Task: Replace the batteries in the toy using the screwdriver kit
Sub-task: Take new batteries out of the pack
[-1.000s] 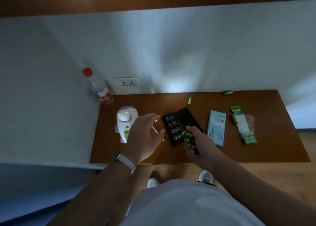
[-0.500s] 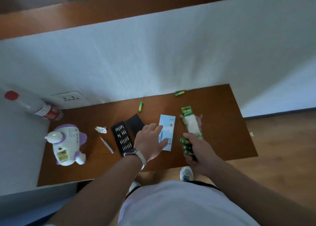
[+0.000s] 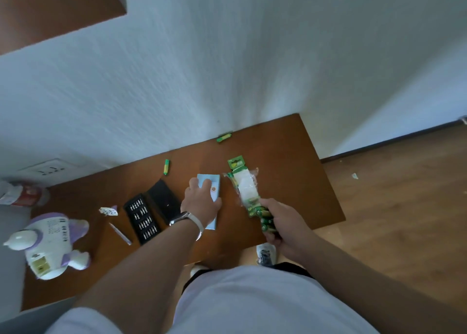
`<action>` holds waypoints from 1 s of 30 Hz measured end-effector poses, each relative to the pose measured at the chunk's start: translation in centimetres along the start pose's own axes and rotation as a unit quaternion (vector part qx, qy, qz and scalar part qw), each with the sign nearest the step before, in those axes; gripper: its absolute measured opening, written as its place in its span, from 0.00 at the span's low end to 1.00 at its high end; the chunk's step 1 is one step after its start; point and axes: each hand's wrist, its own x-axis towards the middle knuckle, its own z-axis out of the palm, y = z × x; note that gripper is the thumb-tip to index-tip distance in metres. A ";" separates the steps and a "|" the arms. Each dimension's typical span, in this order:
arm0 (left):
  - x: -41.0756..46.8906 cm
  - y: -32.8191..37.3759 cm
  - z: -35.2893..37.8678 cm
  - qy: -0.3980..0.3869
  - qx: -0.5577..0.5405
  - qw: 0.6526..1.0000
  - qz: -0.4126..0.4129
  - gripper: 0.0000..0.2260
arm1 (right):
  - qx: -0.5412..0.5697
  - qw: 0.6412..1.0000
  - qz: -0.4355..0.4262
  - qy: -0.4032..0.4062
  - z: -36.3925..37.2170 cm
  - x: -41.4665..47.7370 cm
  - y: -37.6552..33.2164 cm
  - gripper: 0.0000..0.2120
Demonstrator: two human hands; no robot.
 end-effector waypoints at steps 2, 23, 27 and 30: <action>0.4 0.1 0.0 -0.005 -0.031 0.999 -0.014 0.21 | -0.002 1.000 -0.002 0.000 -0.4 0.2 -0.1 0.08; -7.6 -1.3 -10.2 0.094 -0.355 0.913 0.180 0.29 | -0.068 0.980 -0.066 -0.176 4.2 0.0 -5.5 0.06; -8.7 -2.4 -11.7 0.092 -0.317 0.918 0.218 0.31 | -0.101 0.962 -0.101 -0.234 4.9 -0.9 -6.9 0.12; -9.2 -3.0 -12.7 0.082 -0.275 0.924 0.252 0.31 | -0.167 0.951 -0.113 -0.236 5.3 -1.0 -7.5 0.14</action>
